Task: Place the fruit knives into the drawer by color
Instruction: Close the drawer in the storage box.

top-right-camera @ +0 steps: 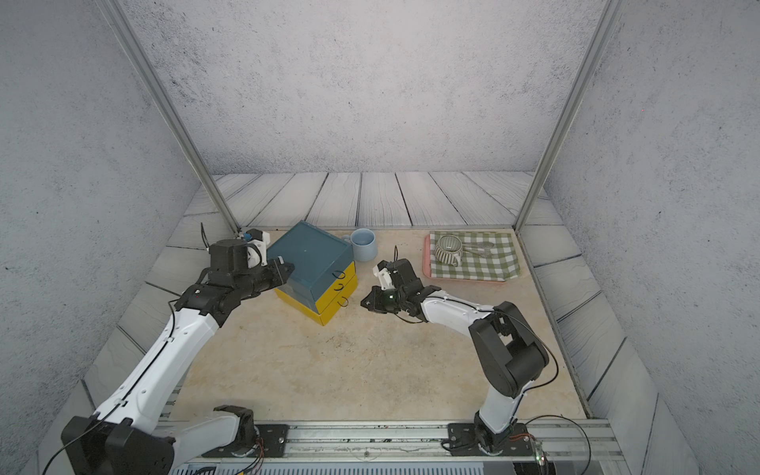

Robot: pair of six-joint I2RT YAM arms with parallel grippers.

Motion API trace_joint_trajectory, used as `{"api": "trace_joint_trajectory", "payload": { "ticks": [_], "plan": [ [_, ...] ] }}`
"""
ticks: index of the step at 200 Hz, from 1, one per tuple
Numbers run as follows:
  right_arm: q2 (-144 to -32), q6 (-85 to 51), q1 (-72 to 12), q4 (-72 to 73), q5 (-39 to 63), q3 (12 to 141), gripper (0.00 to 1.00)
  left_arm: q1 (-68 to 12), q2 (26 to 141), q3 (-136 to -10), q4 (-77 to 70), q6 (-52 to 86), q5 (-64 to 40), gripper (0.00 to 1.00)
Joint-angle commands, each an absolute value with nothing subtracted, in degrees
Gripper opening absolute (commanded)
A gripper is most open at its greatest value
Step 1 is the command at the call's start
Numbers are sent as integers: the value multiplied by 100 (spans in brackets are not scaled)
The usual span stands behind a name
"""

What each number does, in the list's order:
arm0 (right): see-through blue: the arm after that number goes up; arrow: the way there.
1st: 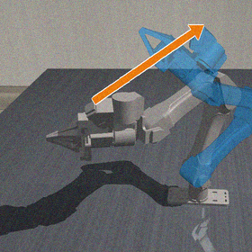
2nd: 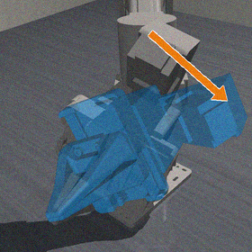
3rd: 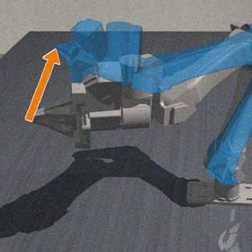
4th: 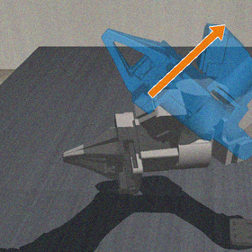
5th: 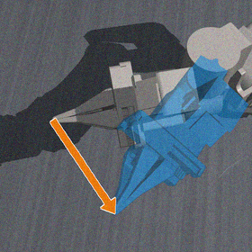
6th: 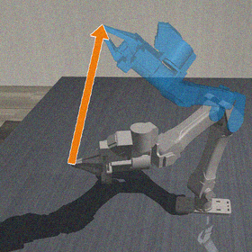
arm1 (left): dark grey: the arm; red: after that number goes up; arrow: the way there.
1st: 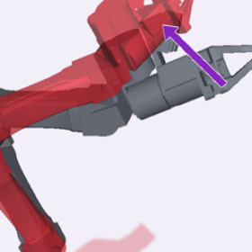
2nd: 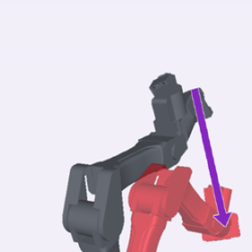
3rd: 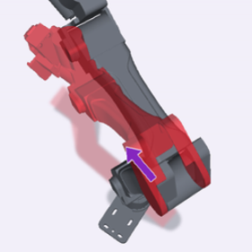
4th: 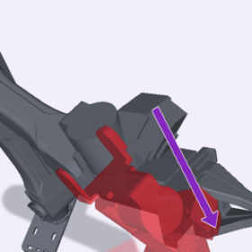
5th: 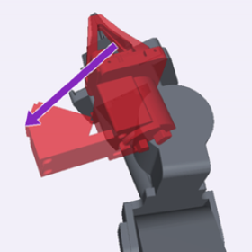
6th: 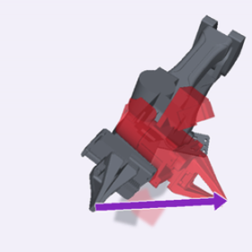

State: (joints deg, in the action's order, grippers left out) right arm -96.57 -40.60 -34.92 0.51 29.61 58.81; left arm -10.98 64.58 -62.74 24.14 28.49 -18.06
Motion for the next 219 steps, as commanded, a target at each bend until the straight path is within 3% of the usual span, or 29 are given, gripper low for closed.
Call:
{"api": "trace_joint_trajectory", "payload": {
  "ticks": [1,49,63,77,87,100,109,118,136,174,219],
  "plan": [
    [-9236,-3602,-3405,-370,2567,5680,6,-1063,6113,-6244,2404,2747,-1532,0],
    [-8245,-3034,-3258,-1060,1727,5238,11,-1064,5495,-5926,2401,2648,-898,0],
    [-7862,-2905,-3208,-1197,1392,5042,17,-1063,5330,-5796,2443,2631,-659,1],
    [-7454,-2817,-3139,-1370,983,4833,28,-1060,5189,-5655,2487,2607,-366,20],
    [-7201,-2749,-3098,-1474,743,4717,36,-1055,5102,-5496,2511,2607,-103,39],
    [-6850,-2669,-3017,-1613,364,4552,54,-1042,5003,-5254,2470,2639,279,62],
    [-6632,-2601,-2940,-1731,138,4434,83,-1024,4944,-5045,2386,2697,526,74],
    [-6473,-2554,-2881,-1793,33,4361,100,-996,4886,-4868,2344,2766,729,84],
    [-6231,-2543,-2758,-1938,-305,4188,99,-944,4789,-4578,2269,2879,1175,100],
    [-5770,-2686,-2558,-1879,-1128,3686,99,-898,4531,-3817,2051,3245,2709,99],
    [-5017,-2609,-2428,-1720,-1913,3162,99,-896,4163,-2520,690,2957,3617,99]
  ]
}}
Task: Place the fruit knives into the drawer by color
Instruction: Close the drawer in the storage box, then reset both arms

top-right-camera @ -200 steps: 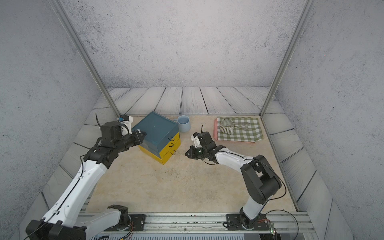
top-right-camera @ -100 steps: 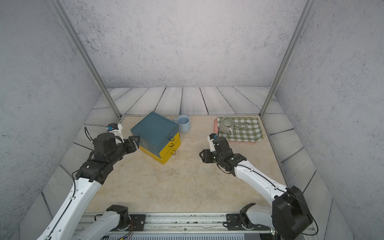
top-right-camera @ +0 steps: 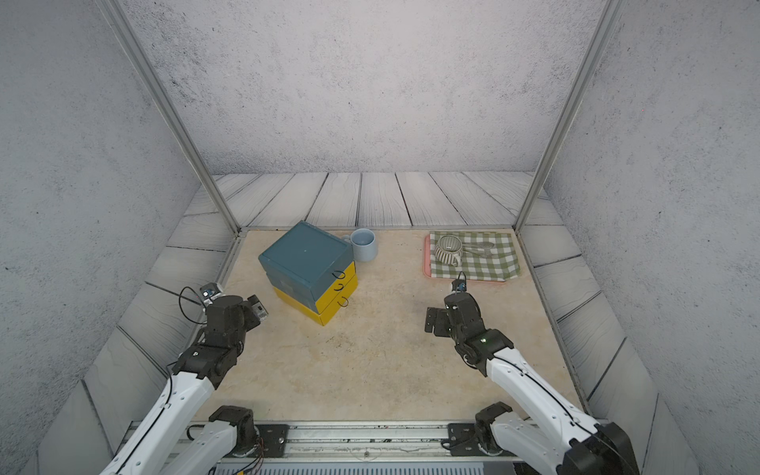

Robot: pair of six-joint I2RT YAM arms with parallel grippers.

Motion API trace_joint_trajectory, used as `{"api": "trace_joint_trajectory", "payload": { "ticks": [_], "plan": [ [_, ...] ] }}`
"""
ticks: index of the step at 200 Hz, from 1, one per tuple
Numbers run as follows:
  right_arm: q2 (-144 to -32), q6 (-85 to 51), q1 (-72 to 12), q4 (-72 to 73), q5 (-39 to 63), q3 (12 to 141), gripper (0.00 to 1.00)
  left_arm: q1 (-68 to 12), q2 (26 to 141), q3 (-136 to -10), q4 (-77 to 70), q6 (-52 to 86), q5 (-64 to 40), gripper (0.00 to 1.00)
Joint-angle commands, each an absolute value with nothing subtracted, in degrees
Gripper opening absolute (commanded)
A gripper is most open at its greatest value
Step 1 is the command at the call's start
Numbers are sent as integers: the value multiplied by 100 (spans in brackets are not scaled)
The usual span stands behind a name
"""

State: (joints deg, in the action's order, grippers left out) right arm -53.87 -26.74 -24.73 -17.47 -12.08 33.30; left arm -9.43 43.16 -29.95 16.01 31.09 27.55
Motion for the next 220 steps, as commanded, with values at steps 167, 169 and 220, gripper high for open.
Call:
{"api": "trace_joint_trajectory", "payload": {
  "ticks": [167,169,220],
  "plan": [
    [-4026,-1904,-2271,-1143,-3517,2480,99,-696,6849,-1951,-3372,390,2561,99],
    [-4041,-1895,-2260,-1138,-3529,2490,99,-692,6878,-1945,-3436,350,2497,99],
    [-4324,-1679,-2005,-915,-3500,2621,99,-468,7644,-1922,-4648,204,1897,99]
  ]
}}
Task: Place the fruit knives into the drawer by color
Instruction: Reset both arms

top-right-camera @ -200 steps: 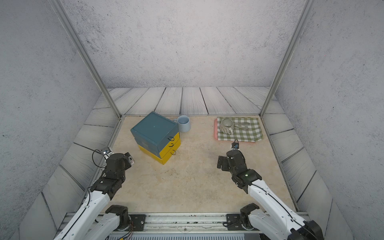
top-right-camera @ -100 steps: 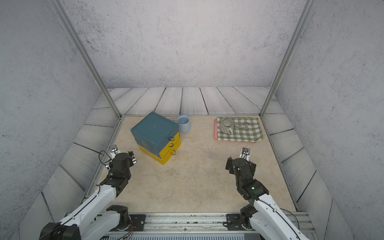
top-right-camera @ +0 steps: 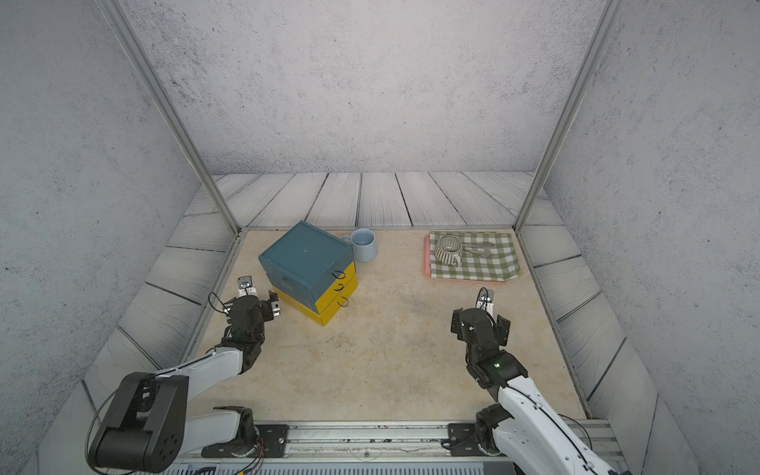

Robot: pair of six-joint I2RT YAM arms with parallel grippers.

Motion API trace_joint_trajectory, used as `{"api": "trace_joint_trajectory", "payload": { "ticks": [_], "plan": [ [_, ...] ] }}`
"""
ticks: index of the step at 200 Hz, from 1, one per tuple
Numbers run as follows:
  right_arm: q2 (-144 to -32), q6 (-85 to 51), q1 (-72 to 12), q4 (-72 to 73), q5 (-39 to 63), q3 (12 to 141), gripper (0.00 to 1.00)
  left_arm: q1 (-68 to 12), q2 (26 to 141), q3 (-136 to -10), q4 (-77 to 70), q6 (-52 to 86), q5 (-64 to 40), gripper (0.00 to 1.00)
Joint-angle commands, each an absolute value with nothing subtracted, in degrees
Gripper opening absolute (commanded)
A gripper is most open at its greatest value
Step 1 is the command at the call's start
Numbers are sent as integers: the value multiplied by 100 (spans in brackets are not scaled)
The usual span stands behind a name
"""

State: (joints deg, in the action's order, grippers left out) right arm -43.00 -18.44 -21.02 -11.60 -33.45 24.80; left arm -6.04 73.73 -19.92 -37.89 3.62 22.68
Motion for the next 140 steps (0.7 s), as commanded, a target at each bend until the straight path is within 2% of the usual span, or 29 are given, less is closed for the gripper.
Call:
{"api": "trace_joint_trajectory", "payload": {
  "ticks": [1,65,95,140],
  "plan": [
    [-4324,-1679,-2000,-901,-3499,2616,99,-467,7659,-1919,-4675,207,1898,99],
    [-4864,-1301,-1750,56,-3715,2347,99,-257,8804,-1965,-5745,342,1685,99],
    [-5240,-1096,-1554,1065,-3631,2057,99,-207,8643,-2285,-4862,410,1598,99],
    [-6005,-788,-1201,2315,-3314,1841,99,-159,8762,-2587,-4447,450,1609,99]
  ]
}}
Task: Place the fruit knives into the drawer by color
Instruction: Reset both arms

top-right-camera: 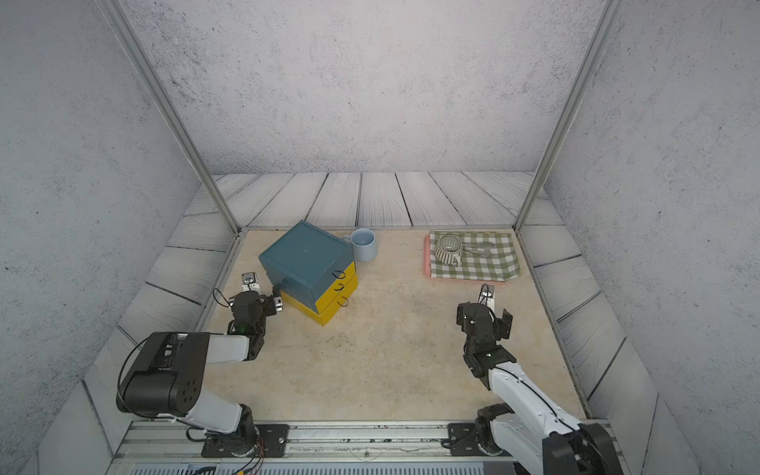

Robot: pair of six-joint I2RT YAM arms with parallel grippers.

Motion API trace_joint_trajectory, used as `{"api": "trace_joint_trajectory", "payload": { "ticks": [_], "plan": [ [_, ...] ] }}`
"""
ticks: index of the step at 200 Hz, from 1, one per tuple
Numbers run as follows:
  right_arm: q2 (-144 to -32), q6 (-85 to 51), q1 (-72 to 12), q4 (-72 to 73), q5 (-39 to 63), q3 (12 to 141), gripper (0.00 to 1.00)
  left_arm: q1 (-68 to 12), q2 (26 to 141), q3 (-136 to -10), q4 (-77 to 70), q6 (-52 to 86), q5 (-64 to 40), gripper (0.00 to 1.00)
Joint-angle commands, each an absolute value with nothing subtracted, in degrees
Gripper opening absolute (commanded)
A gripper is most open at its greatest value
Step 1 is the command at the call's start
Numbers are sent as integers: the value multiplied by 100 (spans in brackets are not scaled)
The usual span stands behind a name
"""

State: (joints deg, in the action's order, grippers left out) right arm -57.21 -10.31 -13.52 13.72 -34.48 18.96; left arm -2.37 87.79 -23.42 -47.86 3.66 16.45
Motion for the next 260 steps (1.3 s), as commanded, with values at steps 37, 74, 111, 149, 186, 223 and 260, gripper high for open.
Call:
{"api": "trace_joint_trajectory", "payload": {
  "ticks": [37,74,111,149,186,223,260],
  "plan": [
    [-6734,-690,-911,2895,-3144,1918,99,-161,8749,-2584,-4446,455,1600,99],
    [-7202,-593,-706,3359,-2899,2080,99,-162,8745,-2575,-4449,443,1600,99],
    [-7592,-562,-575,3886,-2663,2143,99,-162,8744,-2580,-4447,444,1600,99],
    [-8290,-644,-499,4755,-2490,2099,99,-160,8744,-2577,-4443,448,1600,99],
    [-8417,-518,-478,4489,-2138,2294,99,-160,8745,-2584,-4445,442,1600,99],
    [-8764,-487,-476,5000,-2097,2198,99,-158,8745,-2581,-4446,448,1600,99],
    [-8793,-553,-328,4279,-1756,2565,99,-162,8750,-2584,-4446,443,1600,99]
  ]
}}
